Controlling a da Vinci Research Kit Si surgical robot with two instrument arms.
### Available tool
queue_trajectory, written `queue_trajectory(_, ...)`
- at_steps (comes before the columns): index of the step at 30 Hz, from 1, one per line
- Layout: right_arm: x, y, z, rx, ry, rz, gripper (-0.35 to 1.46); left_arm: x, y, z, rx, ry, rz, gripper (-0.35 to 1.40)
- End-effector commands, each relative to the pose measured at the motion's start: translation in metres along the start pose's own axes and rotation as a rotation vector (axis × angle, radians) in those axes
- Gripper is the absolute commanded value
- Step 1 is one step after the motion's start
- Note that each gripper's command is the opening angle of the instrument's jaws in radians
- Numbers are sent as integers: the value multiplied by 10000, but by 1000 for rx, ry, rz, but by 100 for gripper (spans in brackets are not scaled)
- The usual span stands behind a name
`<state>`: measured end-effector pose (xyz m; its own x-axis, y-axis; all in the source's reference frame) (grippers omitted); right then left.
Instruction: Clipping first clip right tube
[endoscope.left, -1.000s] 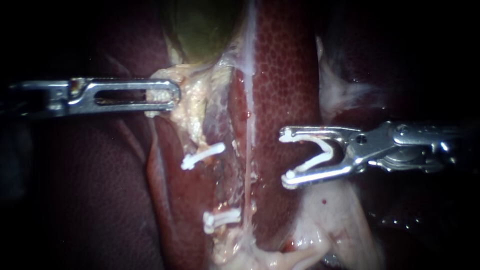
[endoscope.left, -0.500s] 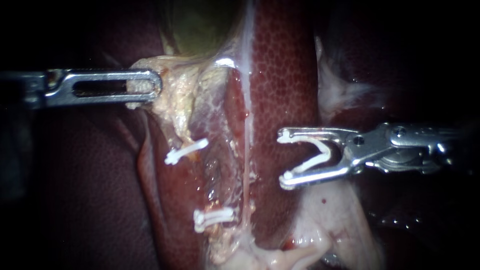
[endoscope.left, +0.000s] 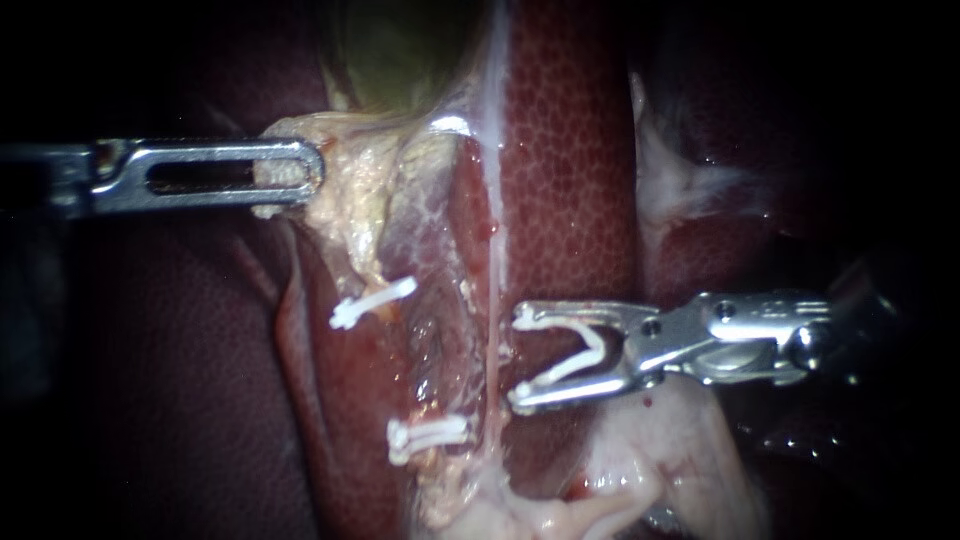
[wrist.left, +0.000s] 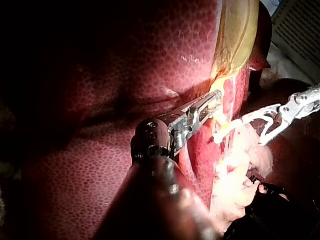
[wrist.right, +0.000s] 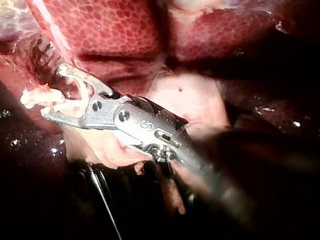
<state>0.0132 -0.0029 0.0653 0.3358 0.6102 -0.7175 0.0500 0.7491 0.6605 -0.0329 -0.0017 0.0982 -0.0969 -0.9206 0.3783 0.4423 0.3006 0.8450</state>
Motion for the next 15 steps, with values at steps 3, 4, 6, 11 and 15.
queue_trajectory(3,-19,10,7,0,-12,21,60,1,0,0,0,0,0,-35)
queue_trajectory(4,-24,12,9,1,-21,25,60,1,0,0,-1,0,0,-35)
queue_trajectory(6,-34,17,14,-5,-42,31,60,1,0,0,-1,-1,0,-35)
queue_trajectory(11,-49,25,23,-9,-44,46,60,1,0,0,-1,-1,0,-35)
queue_trajectory(15,-54,27,27,-9,-44,50,60,1,0,0,-2,-1,0,-35)
